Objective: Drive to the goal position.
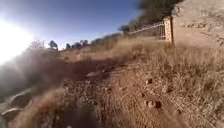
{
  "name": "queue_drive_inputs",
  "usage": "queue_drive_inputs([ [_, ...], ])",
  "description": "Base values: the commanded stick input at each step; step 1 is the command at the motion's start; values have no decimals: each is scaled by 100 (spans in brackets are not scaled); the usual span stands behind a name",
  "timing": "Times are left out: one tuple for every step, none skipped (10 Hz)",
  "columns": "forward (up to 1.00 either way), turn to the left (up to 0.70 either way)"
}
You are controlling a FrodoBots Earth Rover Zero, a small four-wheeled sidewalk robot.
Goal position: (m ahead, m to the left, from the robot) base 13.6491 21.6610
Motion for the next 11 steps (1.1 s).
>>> queue_drive_inputs([
  [50,0],
  [50,0],
  [50,0],
  [50,0],
  [50,0],
  [50,0],
  [50,0],
  [50,0],
  [50,0],
  [50,0],
  [50,0],
])
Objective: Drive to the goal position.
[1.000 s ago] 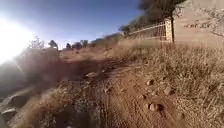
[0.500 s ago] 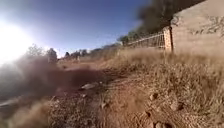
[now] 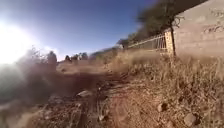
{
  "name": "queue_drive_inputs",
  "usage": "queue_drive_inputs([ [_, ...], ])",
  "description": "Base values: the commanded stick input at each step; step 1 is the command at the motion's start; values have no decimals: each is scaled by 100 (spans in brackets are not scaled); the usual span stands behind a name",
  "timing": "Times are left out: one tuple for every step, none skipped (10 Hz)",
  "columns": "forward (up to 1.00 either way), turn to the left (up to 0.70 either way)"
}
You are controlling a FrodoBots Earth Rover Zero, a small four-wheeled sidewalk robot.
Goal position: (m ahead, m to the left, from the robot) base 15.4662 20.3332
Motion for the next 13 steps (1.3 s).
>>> queue_drive_inputs([
  [50,-48],
  [50,-50],
  [50,-50],
  [50,-18],
  [50,0],
  [50,0],
  [50,-23],
  [50,-30],
  [50,0],
  [50,0],
  [50,0],
  [50,0],
  [50,0],
])
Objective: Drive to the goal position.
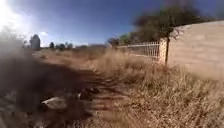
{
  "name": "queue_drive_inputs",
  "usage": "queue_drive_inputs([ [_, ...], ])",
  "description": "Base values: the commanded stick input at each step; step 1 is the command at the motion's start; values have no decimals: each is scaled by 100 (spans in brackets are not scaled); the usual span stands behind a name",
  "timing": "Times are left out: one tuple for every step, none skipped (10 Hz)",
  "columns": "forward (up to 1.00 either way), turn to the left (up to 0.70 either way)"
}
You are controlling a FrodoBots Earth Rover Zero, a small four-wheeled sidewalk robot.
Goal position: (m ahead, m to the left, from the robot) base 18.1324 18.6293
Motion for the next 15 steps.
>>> queue_drive_inputs([
  [50,0],
  [50,0],
  [50,0],
  [50,0],
  [50,0],
  [50,0],
  [50,0],
  [50,0],
  [50,0],
  [50,0],
  [50,0],
  [50,0],
  [50,0],
  [50,0],
  [50,0],
])
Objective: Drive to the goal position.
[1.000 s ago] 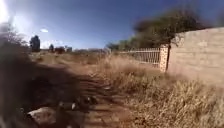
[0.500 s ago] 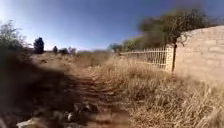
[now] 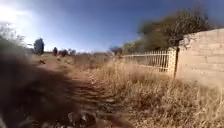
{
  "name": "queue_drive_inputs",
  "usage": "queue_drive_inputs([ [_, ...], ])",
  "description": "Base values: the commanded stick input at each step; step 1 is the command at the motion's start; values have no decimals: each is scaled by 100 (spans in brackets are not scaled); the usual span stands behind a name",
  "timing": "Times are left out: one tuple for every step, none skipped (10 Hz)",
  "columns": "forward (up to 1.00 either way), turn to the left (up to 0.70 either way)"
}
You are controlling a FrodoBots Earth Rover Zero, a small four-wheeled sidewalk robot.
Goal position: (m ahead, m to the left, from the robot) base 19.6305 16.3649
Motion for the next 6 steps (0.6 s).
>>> queue_drive_inputs([
  [50,0],
  [50,0],
  [50,0],
  [50,0],
  [50,0],
  [50,0],
])
